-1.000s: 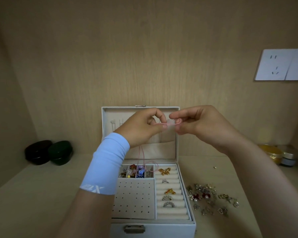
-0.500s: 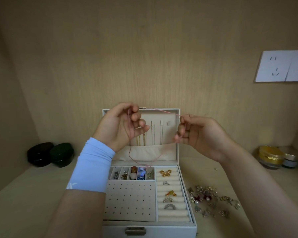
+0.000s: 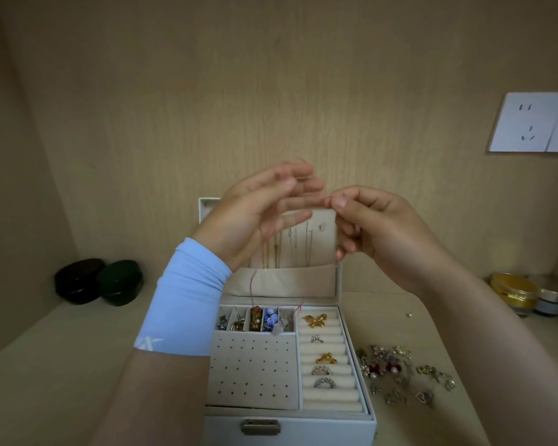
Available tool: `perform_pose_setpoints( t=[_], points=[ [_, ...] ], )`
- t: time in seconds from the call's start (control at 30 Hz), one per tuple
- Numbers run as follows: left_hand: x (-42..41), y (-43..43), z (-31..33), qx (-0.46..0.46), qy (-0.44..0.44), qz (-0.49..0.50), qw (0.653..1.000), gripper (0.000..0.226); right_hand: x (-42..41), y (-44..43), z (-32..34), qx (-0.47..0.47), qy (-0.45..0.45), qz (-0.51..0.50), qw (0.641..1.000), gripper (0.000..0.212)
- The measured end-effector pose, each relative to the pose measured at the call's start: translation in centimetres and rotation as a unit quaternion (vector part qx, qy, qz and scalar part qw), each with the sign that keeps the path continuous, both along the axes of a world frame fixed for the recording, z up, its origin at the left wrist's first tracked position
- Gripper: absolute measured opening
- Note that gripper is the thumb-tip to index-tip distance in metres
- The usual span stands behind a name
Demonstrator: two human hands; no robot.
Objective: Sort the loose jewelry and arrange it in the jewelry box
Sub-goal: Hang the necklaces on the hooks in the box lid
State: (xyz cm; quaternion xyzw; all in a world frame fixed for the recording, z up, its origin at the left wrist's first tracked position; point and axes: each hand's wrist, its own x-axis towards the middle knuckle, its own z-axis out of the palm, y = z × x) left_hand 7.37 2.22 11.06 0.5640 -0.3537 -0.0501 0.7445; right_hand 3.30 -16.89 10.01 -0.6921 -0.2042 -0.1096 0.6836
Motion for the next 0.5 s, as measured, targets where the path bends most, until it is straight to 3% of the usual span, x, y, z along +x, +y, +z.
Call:
perform_pose_setpoints(
  t=[0.13, 0.27, 0.37, 0.5],
  points=[
    [0.1, -1.4, -1.2, 0.183, -0.04, 0.011, 0.982, 0.035, 0.4, -0.3, -0.4, -0.105, -0.069, -0.101, 0.987, 0.012],
    [0.7, -1.2, -2.5, 0.31, -0.026, 0.044, 0.949, 0.021, 1.6, -0.9, -1.9, -0.177, -0.061, -0.158, 0.97, 0.011],
    [1.1, -1.2, -3.3, 0.316, -0.021, 0.045, 0.947, 0.014, 2.1, -1.0, -2.5, -0.194, -0.049, -0.157, 0.967, 0.01],
    [1.5, -1.5, -3.7, 0.29, 0.004, 0.043, 0.956, 0.019, 2.1, -0.6, -3.0, -0.124, 0.019, -0.085, 0.988, 0.017]
  ],
)
